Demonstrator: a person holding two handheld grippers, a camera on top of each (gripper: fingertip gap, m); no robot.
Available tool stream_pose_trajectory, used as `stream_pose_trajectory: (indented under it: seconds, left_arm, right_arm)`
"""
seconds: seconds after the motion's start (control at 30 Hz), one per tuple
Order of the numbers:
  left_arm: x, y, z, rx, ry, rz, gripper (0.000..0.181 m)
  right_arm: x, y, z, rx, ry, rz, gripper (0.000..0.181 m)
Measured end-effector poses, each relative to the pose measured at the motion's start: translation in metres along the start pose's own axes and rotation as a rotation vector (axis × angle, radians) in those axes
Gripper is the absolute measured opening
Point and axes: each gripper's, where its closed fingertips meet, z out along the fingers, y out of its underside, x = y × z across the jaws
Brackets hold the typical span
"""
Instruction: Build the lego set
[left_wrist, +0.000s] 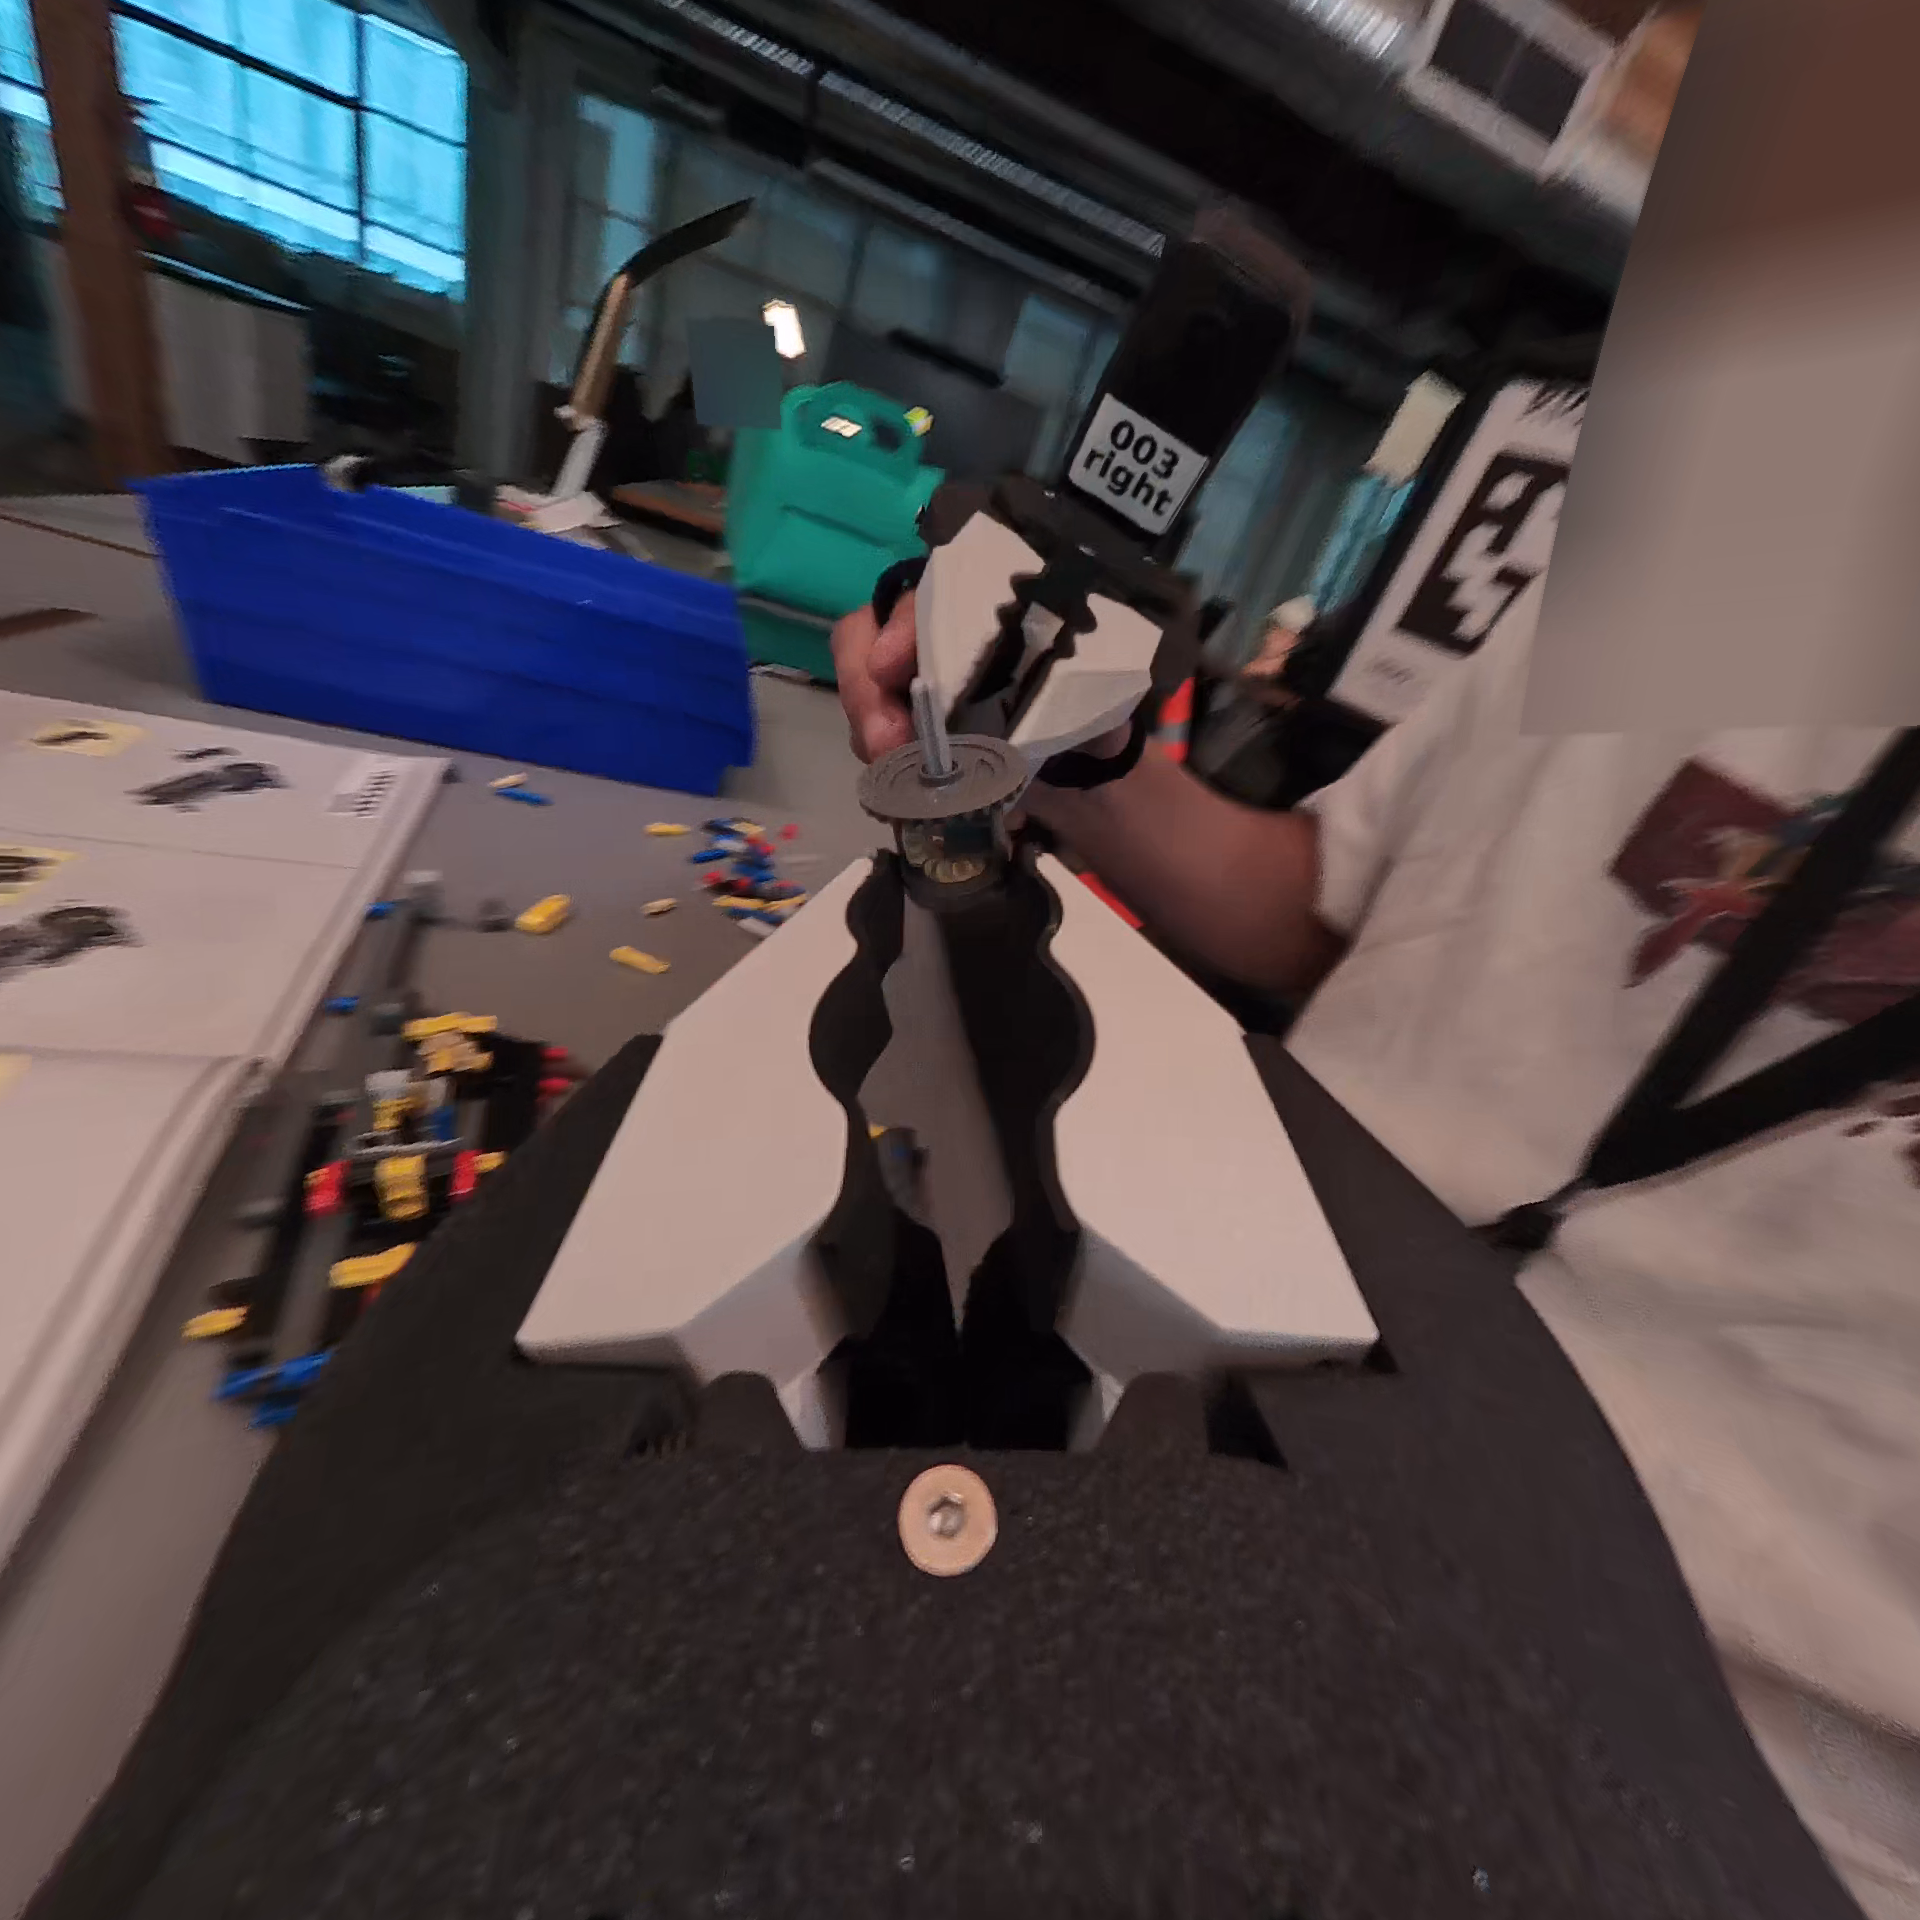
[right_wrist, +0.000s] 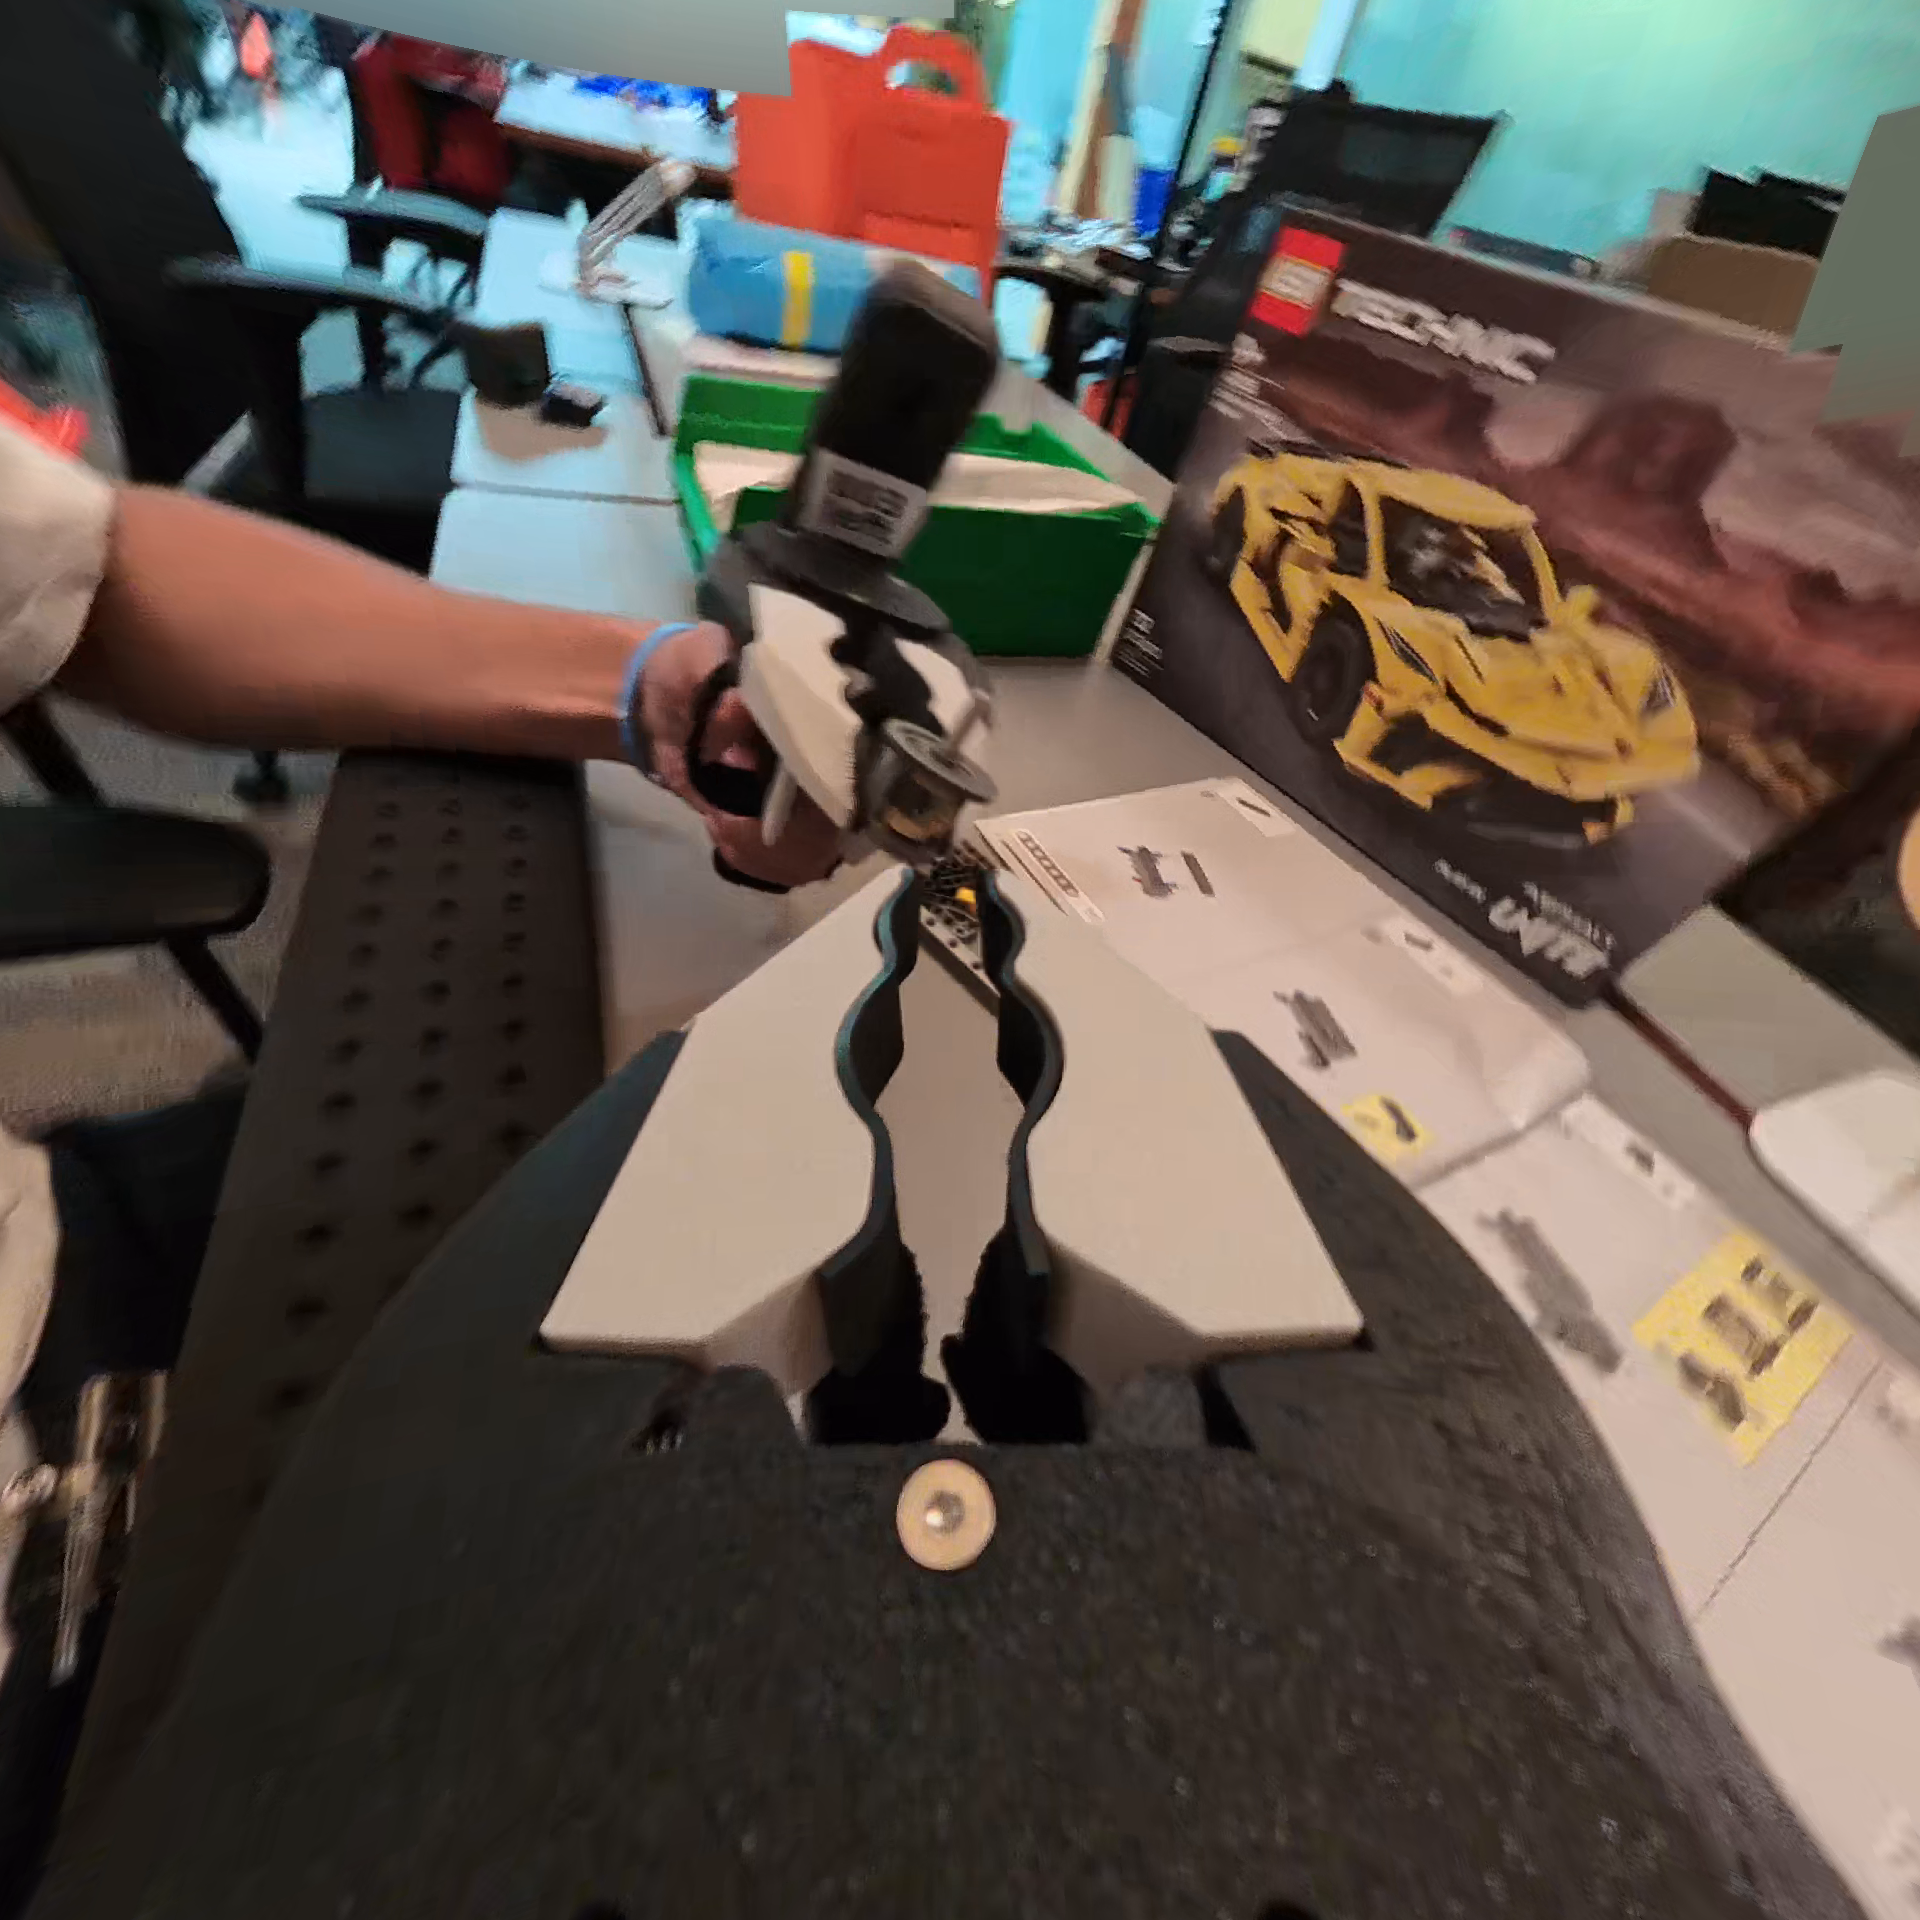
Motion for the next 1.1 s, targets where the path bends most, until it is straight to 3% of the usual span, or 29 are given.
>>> stream_pose_trajectory:
  seconds: [0.2, 0.4, 0.57, 0.8, 0.93, 1.1]
  left_arm:
    - [-0.012, -0.003, -0.005, 0.016, -0.065, 0.007, 0.019]
    - [-0.031, 0.001, -0.009, -0.015, -0.201, 0.065, 0.019]
    - [-0.036, 0.002, -0.01, -0.01, -0.219, 0.037, 0.019]
    - [-0.039, -0.005, -0.016, 0.05, -0.197, -0.041, 0.019]
    - [-0.043, -0.006, -0.018, 0.061, -0.202, -0.095, 0.019]
    - [-0.047, -0.005, -0.017, 0.058, -0.217, -0.137, 0.019]
  right_arm:
    - [0.032, 0.062, -0.008, -0.069, 0.181, 0.255, 0.025]
    - [0.006, 0.117, -0.046, -0.359, 0.011, 0.382, 0.035]
    - [-0.002, 0.144, -0.055, -0.502, -0.008, 0.256, 0.03]
    - [0.024, 0.16, -0.008, -0.551, -0.138, 0.002, 0.025]
    - [0.021, 0.164, 0.002, -0.574, -0.273, -0.067, 0.019]
    - [0.023, 0.167, 0.007, -0.584, -0.316, -0.074, 0.013]
